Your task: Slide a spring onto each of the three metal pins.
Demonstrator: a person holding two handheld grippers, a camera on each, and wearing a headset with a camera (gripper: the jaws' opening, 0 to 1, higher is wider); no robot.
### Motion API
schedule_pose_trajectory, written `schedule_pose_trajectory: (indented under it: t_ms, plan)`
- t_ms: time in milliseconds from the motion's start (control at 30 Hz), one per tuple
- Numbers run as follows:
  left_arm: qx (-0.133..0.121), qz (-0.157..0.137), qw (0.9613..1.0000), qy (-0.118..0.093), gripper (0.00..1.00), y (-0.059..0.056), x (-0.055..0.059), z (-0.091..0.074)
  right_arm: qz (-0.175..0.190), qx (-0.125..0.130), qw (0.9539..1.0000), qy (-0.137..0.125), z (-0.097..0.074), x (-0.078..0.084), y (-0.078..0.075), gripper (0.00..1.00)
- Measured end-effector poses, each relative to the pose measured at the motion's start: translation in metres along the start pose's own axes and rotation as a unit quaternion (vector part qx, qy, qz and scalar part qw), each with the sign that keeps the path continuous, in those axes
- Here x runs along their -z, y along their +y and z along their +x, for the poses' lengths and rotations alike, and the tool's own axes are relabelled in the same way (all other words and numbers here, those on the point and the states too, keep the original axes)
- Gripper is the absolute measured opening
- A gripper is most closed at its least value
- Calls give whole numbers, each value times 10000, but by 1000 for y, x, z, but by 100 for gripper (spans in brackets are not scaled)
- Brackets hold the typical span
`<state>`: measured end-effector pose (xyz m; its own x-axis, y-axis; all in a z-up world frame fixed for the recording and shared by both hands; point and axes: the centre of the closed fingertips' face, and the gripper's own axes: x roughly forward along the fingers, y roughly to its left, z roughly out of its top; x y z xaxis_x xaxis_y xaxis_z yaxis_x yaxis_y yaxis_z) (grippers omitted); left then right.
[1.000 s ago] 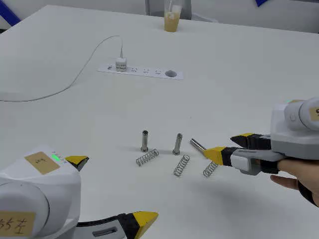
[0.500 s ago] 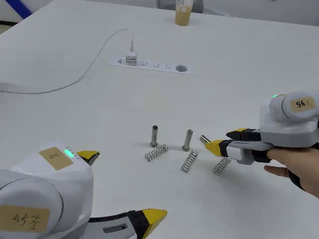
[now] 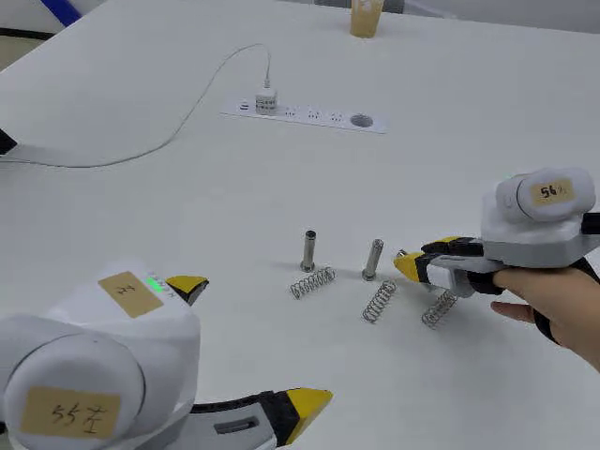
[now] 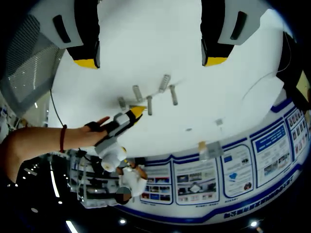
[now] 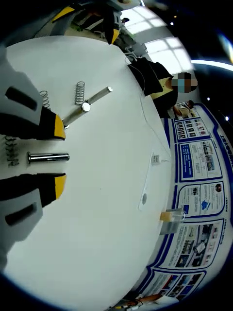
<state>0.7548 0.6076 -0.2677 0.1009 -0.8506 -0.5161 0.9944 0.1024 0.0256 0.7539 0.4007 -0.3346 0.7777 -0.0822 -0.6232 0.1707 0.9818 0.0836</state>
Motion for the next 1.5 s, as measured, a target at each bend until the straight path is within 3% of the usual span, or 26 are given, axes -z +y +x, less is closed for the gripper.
schedule_pose_trajectory:
  t_ms: [367,667,800,900,1233,1500]
  plan:
    - [29,0,10000,40,86,-1,3,0,43,9,9999,137,10,5,-2,17]
    - [93,19,9999,91,86,-4,4,0,-197,127,9995,207,12,3,-4,9]
    - [99,20,9999,100,85,-4,5,0,44,151,9996,250,12,4,-6,9]
    - [83,34,9999,114,85,-4,4,0,318,140,9993,155,9,2,-9,9]
    - [105,78,9999,38,84,-5,0,-1,401,175,9990,-31,-11,-8,-8,9]
    - [78,116,9999,3,83,-2,-3,-2,302,201,9993,-16,-22,-9,-6,9]
